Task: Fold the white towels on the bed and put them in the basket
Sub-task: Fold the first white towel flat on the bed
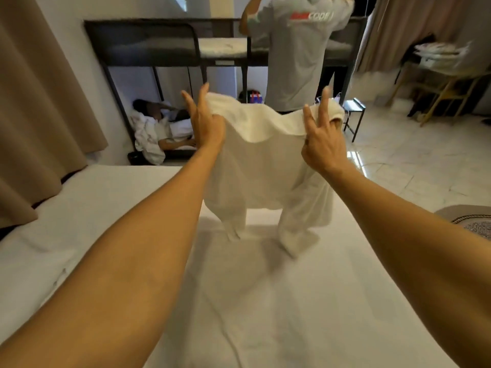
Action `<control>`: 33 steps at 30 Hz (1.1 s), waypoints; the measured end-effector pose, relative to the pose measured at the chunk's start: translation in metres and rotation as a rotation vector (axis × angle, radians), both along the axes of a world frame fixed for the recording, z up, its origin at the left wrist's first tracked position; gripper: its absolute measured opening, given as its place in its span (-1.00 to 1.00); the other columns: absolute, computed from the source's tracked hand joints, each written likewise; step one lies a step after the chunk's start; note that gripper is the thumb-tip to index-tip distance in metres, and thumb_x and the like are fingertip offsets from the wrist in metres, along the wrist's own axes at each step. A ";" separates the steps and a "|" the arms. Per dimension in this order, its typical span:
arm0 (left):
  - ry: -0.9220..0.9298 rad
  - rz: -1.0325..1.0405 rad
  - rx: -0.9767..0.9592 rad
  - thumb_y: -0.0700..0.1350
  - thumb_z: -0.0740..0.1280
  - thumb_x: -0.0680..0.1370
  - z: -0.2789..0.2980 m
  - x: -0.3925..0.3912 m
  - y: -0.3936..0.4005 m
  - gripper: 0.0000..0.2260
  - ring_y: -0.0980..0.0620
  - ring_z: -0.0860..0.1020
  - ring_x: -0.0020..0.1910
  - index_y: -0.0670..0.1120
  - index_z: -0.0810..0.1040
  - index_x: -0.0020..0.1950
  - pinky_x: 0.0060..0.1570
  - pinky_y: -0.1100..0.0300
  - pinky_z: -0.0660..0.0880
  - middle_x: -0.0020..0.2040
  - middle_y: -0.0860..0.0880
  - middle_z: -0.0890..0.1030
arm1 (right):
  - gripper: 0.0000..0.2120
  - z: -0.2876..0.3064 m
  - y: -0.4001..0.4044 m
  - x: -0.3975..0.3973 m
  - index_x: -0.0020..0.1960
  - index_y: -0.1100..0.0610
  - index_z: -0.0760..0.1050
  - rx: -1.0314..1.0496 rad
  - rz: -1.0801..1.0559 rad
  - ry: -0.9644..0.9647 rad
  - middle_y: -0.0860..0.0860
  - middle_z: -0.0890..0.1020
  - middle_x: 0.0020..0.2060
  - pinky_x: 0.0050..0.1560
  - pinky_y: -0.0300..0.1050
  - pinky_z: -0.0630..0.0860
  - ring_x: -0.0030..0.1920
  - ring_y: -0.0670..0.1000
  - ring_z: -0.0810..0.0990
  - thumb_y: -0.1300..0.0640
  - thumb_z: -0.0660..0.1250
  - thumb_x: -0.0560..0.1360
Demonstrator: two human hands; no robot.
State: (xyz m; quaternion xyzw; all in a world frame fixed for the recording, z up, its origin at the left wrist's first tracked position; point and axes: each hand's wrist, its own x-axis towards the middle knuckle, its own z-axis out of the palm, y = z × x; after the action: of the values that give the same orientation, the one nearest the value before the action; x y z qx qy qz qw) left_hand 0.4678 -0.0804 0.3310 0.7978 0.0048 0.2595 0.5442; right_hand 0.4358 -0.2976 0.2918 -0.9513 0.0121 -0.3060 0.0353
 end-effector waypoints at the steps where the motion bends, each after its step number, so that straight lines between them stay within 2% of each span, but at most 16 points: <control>1: -0.001 0.030 0.017 -0.35 0.09 0.56 -0.020 -0.003 0.007 -0.47 -0.14 0.00 0.54 0.03 0.23 0.49 0.46 -0.07 0.09 0.57 -0.14 -0.08 | -0.35 -0.015 -0.004 -0.005 0.53 0.09 0.05 0.018 -0.010 0.029 0.13 -0.21 0.53 0.29 0.25 0.36 0.37 0.44 0.17 0.34 0.15 0.49; 4: 0.129 0.063 0.103 -0.48 0.02 0.45 -0.089 -0.020 0.035 -0.32 -0.10 -0.07 0.55 0.03 0.24 0.49 0.49 -0.03 0.11 0.57 -0.11 -0.13 | -0.35 -0.075 -0.020 -0.031 0.52 0.07 0.02 0.118 -0.045 0.202 0.12 -0.22 0.53 0.11 0.24 0.46 0.31 0.46 0.29 0.35 0.13 0.50; 8: 0.314 0.004 0.245 -0.50 0.02 0.48 -0.178 -0.062 0.068 -0.34 -0.04 -0.16 0.55 0.02 0.23 0.49 0.47 0.00 0.11 0.57 -0.06 -0.16 | -0.41 -0.161 -0.032 -0.084 0.51 0.10 0.05 0.174 -0.061 0.507 0.17 -0.21 0.52 -0.01 0.21 0.50 0.23 0.45 0.38 0.31 0.14 0.52; 11: 0.402 -0.045 0.337 -0.48 0.05 0.53 -0.240 -0.105 0.088 -0.40 0.02 -0.16 0.55 0.00 0.24 0.50 0.51 0.01 0.06 0.58 -0.05 -0.10 | -0.46 -0.219 -0.036 -0.125 0.50 0.11 0.09 0.228 -0.074 0.708 0.18 -0.11 0.53 0.09 0.18 0.48 0.27 0.38 0.40 0.29 0.11 0.55; 13: 0.469 -0.140 0.445 -0.54 0.05 0.50 -0.282 -0.138 0.104 -0.36 0.02 -0.12 0.55 -0.05 0.23 0.50 0.52 0.05 0.00 0.57 -0.09 -0.06 | -0.48 -0.255 -0.037 -0.157 0.49 0.09 0.13 0.232 -0.062 0.894 0.15 0.09 0.51 0.25 0.12 0.42 0.35 0.25 0.37 0.28 0.07 0.55; 15: 0.582 -0.273 0.563 -0.55 0.00 0.50 -0.321 -0.173 0.116 -0.33 0.01 -0.11 0.55 -0.03 0.16 0.52 0.53 0.07 -0.06 0.57 -0.09 -0.06 | -0.48 -0.288 -0.036 -0.191 0.49 0.02 0.14 0.193 -0.079 1.026 0.12 0.22 0.47 0.27 0.07 0.41 0.36 0.16 0.38 0.25 0.06 0.56; 17: 0.687 -0.344 0.666 -0.38 0.01 0.61 -0.345 -0.199 0.121 -0.45 0.00 -0.12 0.55 0.00 0.08 0.55 0.52 0.07 -0.11 0.58 -0.05 -0.09 | -0.45 -0.310 -0.031 -0.219 0.50 -0.06 0.08 0.109 -0.110 1.070 0.10 0.19 0.48 0.28 0.07 0.39 0.37 0.18 0.35 0.24 0.05 0.56; 18: 0.735 -0.362 0.705 -0.35 0.01 0.62 -0.355 -0.209 0.122 -0.47 -0.01 -0.13 0.55 -0.02 0.03 0.56 0.52 0.06 -0.11 0.58 -0.05 -0.10 | -0.43 -0.320 -0.028 -0.230 0.51 -0.08 0.03 0.041 -0.100 1.075 0.10 0.13 0.50 0.35 0.08 0.32 0.43 0.19 0.25 0.25 0.05 0.56; 21: 0.691 -0.404 0.955 -0.49 0.02 0.52 -0.378 -0.229 0.124 -0.32 -0.06 -0.15 0.55 -0.10 -0.12 0.56 0.52 0.06 -0.09 0.56 -0.12 -0.19 | -0.38 -0.339 -0.023 -0.251 0.54 -0.03 -0.10 -0.146 -0.056 1.052 0.09 -0.05 0.54 0.49 0.13 -0.05 0.54 0.13 -0.11 0.27 0.03 0.56; 23: 0.632 -0.435 1.063 -0.49 0.02 0.51 -0.386 -0.242 0.127 -0.33 -0.08 -0.13 0.55 -0.13 -0.13 0.55 0.51 0.06 -0.09 0.56 -0.13 -0.17 | -0.39 -0.347 -0.021 -0.259 0.55 0.03 -0.11 -0.188 -0.032 1.066 0.07 -0.12 0.55 0.49 0.13 -0.15 0.54 0.09 -0.18 0.26 0.03 0.57; 26: 0.619 -0.502 1.165 -0.47 0.00 0.51 -0.396 -0.264 0.132 -0.36 -0.09 -0.09 0.55 -0.16 -0.11 0.54 0.51 0.10 -0.10 0.56 -0.14 -0.12 | -0.39 -0.358 -0.020 -0.276 0.55 0.11 -0.10 -0.211 0.020 1.134 0.04 -0.10 0.55 0.49 0.11 -0.18 0.54 0.05 -0.16 0.29 0.03 0.56; 29: 0.676 -0.561 1.262 -0.45 -0.02 0.53 -0.400 -0.286 0.140 -0.37 -0.03 -0.10 0.55 -0.16 -0.16 0.55 0.50 0.15 -0.12 0.57 -0.12 -0.14 | -0.39 -0.365 -0.026 -0.301 0.54 0.13 -0.06 -0.228 0.053 1.162 0.04 0.02 0.54 0.49 0.10 -0.18 0.54 0.04 -0.05 0.32 0.04 0.54; 33: 0.771 -0.593 1.241 -0.45 -0.03 0.55 -0.399 -0.329 0.147 -0.39 -0.01 -0.09 0.56 -0.17 -0.16 0.55 0.50 0.17 -0.07 0.57 -0.11 -0.13 | -0.39 -0.366 -0.022 -0.343 0.53 0.14 -0.03 -0.253 0.053 1.159 0.06 0.09 0.53 0.50 0.07 -0.15 0.52 0.04 0.07 0.32 0.07 0.53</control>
State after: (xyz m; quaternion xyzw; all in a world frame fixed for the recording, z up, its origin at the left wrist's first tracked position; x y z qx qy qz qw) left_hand 0.1383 0.0662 -0.0679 0.9575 -0.1655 -0.2361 0.0059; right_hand 0.0933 -0.3193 -0.0739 -0.9600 -0.0310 0.2654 -0.0831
